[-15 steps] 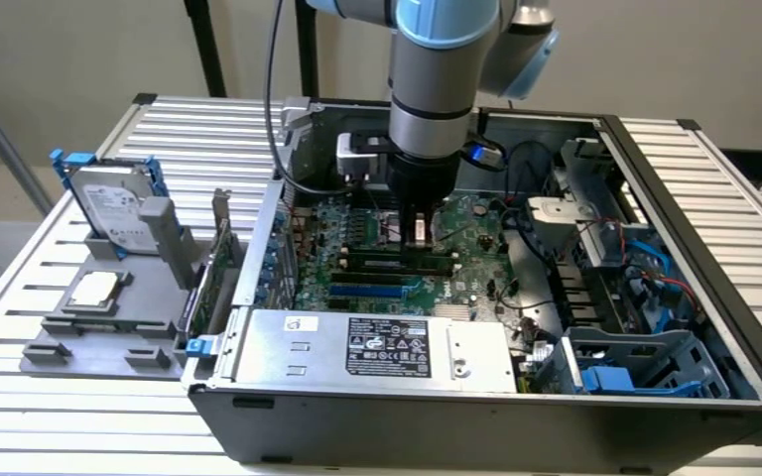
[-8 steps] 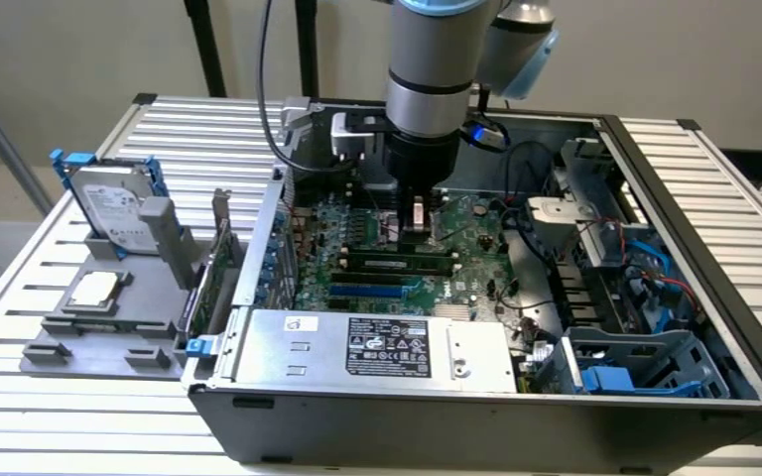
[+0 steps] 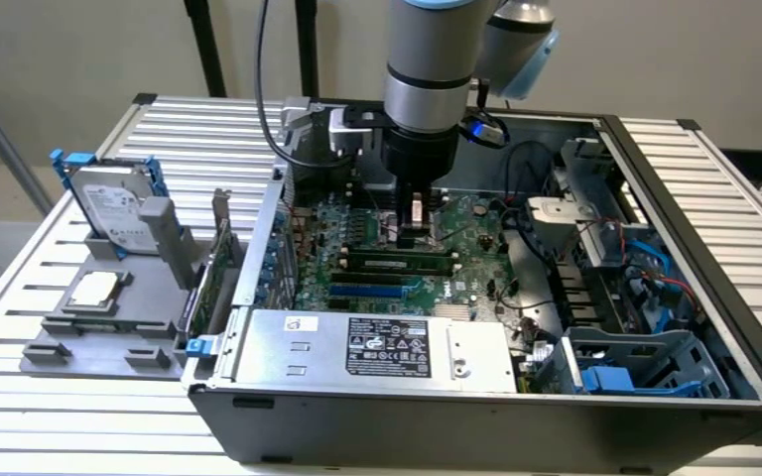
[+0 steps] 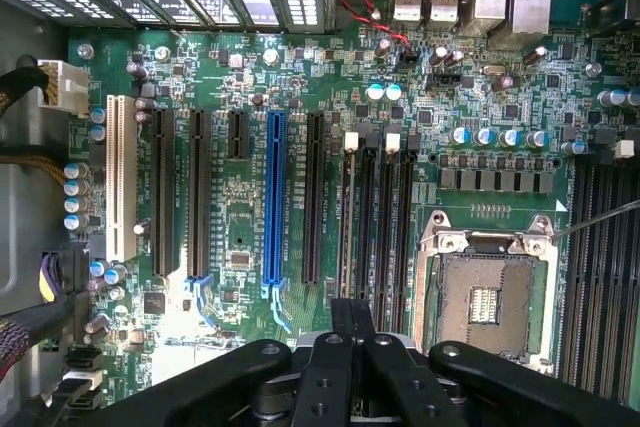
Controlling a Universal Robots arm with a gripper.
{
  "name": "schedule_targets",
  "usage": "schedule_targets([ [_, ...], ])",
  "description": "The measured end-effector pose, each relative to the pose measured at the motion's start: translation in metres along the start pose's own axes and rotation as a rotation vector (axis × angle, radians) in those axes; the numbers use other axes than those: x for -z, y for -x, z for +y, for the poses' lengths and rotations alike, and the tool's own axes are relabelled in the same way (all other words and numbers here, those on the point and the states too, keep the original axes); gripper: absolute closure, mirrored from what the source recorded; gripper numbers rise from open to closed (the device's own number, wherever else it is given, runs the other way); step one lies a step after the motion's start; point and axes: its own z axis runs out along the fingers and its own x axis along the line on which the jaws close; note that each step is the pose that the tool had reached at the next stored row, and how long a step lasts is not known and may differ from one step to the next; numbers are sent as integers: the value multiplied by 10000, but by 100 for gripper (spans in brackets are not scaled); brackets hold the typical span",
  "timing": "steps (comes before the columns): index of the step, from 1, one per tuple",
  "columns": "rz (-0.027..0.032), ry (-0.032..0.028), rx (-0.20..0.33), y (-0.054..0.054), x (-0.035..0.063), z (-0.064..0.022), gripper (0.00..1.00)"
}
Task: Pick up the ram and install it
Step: 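Press down the ram until it locks into place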
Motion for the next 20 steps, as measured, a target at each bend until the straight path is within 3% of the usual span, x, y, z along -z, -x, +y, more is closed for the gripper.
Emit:
schedule_targets([
  [12,2,1,0,0,-6,0,89],
  [20,-1,54,0,2,-140,-8,89],
])
